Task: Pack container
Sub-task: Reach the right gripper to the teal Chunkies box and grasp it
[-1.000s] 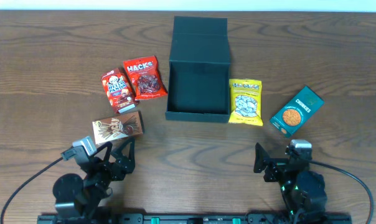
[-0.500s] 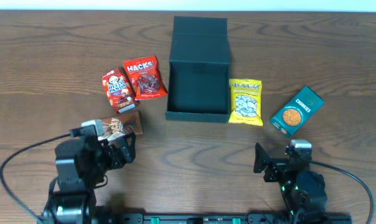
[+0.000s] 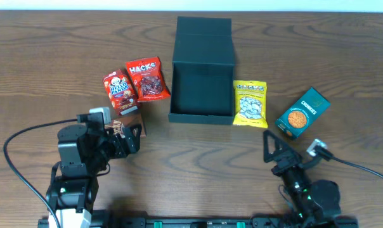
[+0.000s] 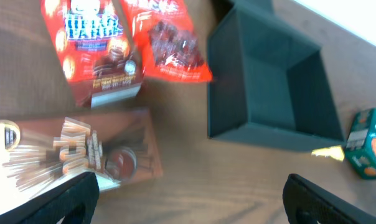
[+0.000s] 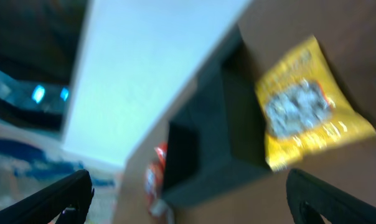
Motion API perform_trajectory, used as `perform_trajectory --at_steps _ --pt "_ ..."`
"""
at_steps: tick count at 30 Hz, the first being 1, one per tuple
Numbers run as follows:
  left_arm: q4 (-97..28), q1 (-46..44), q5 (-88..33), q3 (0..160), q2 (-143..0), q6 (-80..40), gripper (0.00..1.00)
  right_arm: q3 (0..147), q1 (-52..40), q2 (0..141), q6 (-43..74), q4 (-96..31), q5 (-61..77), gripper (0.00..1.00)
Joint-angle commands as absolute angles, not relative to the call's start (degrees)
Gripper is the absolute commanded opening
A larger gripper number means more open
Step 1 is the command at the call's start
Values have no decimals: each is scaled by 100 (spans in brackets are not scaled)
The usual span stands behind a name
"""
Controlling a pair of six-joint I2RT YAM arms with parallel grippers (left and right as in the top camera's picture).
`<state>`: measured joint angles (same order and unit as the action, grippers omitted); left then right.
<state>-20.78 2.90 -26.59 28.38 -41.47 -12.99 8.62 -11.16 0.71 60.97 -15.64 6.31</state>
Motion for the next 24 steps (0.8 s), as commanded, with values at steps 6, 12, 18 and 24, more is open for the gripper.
perform_trajectory --at_steps 6,12,18,24 --pt "-1715 287 -2053 2987 -4366 -1155 96 1841 193 1278 4958 -1658 196 99" --pt "-1439 287 -2056 2991 -4842 -1155 96 3988 1074 3830 3430 -2790 797 99" --pt "-1297 287 -2056 2991 -5203 -1157 96 6313 1125 6471 3146 -4849 794 99" --pt "-1299 287 -2058 2991 -5286 -1157 96 7609 1122 8444 3273 -5857 1007 99"
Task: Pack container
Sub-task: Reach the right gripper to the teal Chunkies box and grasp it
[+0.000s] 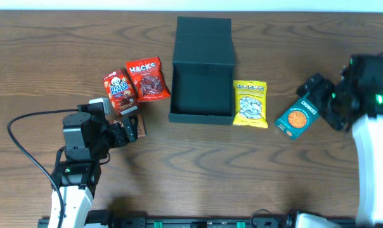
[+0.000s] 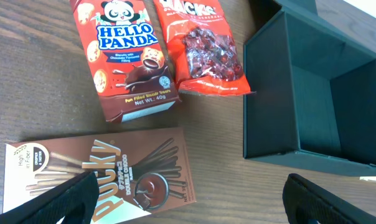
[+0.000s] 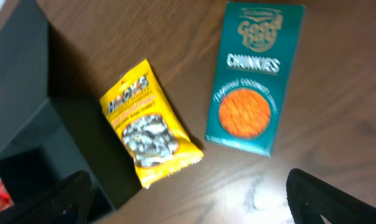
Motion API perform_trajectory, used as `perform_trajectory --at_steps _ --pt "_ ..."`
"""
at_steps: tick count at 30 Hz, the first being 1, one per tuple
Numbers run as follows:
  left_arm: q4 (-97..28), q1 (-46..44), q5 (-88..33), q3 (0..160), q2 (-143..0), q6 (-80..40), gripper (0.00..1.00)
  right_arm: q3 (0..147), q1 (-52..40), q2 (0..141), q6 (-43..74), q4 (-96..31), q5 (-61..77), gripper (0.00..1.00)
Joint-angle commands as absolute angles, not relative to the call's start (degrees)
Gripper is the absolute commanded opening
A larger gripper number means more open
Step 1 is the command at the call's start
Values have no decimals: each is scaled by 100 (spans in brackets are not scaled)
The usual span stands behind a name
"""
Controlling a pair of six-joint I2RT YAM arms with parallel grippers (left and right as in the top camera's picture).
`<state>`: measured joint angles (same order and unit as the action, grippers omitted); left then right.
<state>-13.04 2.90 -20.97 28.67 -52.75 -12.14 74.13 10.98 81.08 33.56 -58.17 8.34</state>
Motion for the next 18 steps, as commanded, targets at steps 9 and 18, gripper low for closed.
perform_trajectory --at_steps 9,18 --pt "-1304 287 -2211 2991 -5288 -1181 96 7607 1131 9546 3828 -5216 904 99" --pt "-1347 287 -2209 2991 -5288 -1245 95 7607 1225 10726 4237 -5192 489 99"
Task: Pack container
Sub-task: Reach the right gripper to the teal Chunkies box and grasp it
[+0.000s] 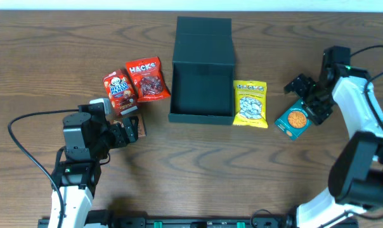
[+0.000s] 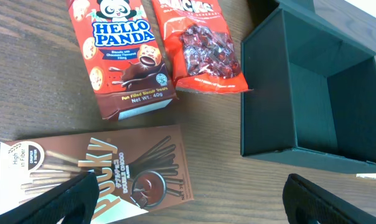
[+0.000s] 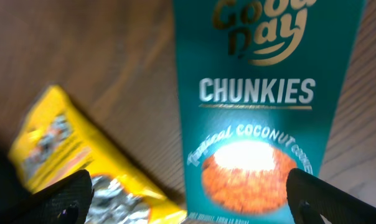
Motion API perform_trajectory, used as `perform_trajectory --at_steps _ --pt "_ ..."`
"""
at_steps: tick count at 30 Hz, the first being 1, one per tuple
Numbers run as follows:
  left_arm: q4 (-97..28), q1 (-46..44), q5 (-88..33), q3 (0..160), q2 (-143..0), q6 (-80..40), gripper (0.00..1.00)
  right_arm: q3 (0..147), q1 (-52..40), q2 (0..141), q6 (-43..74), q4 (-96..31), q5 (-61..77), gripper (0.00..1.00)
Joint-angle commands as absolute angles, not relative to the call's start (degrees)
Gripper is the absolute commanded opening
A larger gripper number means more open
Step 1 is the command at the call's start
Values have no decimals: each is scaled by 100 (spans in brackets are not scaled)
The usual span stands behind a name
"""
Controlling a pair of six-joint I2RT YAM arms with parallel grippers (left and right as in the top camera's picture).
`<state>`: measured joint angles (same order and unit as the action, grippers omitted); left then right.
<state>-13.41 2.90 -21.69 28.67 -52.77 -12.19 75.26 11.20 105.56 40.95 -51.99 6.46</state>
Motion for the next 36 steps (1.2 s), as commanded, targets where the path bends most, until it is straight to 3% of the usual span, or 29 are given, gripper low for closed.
perform_trajectory --at_steps 1,18,36 --pt "-1347 287 -2209 2991 -5288 -1245 96 7607 1245 10812 4237 -5179 489 99" --pt "-1345 287 -2202 2991 -5288 -1240 96 7607 1308 10962 4663 -6025 19 99" --pt "-1339 287 -2206 2991 -5288 -1243 96 7373 1304 11264 3319 -5155 -117 99"
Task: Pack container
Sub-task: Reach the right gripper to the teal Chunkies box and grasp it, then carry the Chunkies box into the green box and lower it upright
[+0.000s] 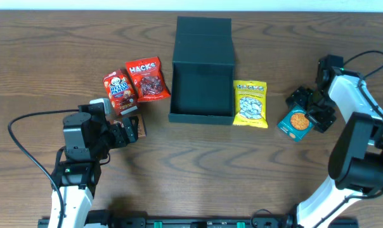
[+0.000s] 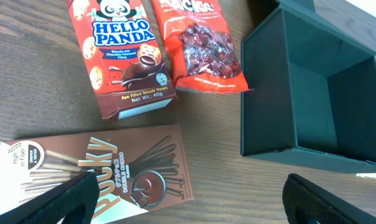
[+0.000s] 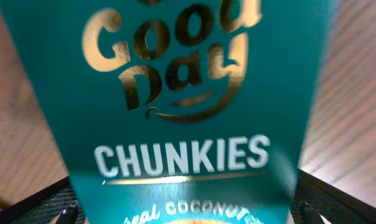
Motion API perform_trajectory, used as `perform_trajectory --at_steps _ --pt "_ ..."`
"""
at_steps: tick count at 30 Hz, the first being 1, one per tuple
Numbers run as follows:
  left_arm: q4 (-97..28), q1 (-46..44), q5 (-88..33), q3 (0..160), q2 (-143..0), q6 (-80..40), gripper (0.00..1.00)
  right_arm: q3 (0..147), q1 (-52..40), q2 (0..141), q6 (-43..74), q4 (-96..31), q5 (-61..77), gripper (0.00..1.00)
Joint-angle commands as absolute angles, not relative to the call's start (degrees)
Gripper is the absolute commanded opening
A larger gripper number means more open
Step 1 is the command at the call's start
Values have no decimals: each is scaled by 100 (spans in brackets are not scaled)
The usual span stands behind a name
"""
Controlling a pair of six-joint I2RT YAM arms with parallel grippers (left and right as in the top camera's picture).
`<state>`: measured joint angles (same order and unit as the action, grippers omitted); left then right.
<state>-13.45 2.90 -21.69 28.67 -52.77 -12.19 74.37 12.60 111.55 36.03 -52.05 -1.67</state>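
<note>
The dark green open box (image 1: 201, 118) stands at the table's middle back, also seen in the left wrist view (image 2: 287, 152). Left of it lie a Hello Panda pack (image 1: 118, 90) and a red Hacks bag (image 1: 146, 79). A brown Pocky box (image 2: 94, 171) lies under my left gripper (image 1: 127, 132), which hangs open above it. A yellow snack bag (image 1: 250, 103) lies right of the box. Farther right, the teal Chunkies box (image 1: 295, 121) fills the right wrist view (image 3: 175, 124). My right gripper (image 1: 311, 107) is open, a finger on each side of it.
The box's lid (image 1: 204, 28) lies folded back behind it. The right arm's cable (image 1: 369, 57) loops over the table's right edge. Bare wood (image 1: 204, 171) runs along the front between the two arms.
My right gripper has come much closer to the Chunkies box, which now fills its view between the fingers. The left arm and the other snacks have not moved.
My right arm was low at the table's front, and the left hung over the Pocky box. Then the right gripper was at the far right above the Chunkies box, then nearer it, and now it straddles it. The left shifted slightly, then held still.
</note>
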Motion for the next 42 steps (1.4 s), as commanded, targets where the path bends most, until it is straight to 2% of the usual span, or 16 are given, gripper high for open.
perform_trajectory --at_steps 1,7,12,23,33,38,42 --pt "-1339 287 -2209 2991 -5288 -1245 96 7373 1306 11264 3269 -5131 -106 99" --pt "-1337 287 -2206 2991 -5288 -1245 96 7343 1304 11264 3118 -5002 -54 99" --pt "-1337 287 -2209 2991 -5288 -1245 95 7325 1304 11264 3118 -4954 -43 79" --pt "-1337 287 -2206 2991 -5288 -1243 96 7408 1306 11262 2956 -5013 158 79" --pt "-1334 287 -2202 2991 -5288 -1240 95 9035 1155 11262 2622 -6086 482 77" --pt "-1343 307 -1885 2993 -5288 -1253 96 9828 681 11262 2451 -6270 878 78" --pt "-1492 482 -1459 2993 -5288 -1431 95 10322 -117 11262 2458 -6396 910 77"
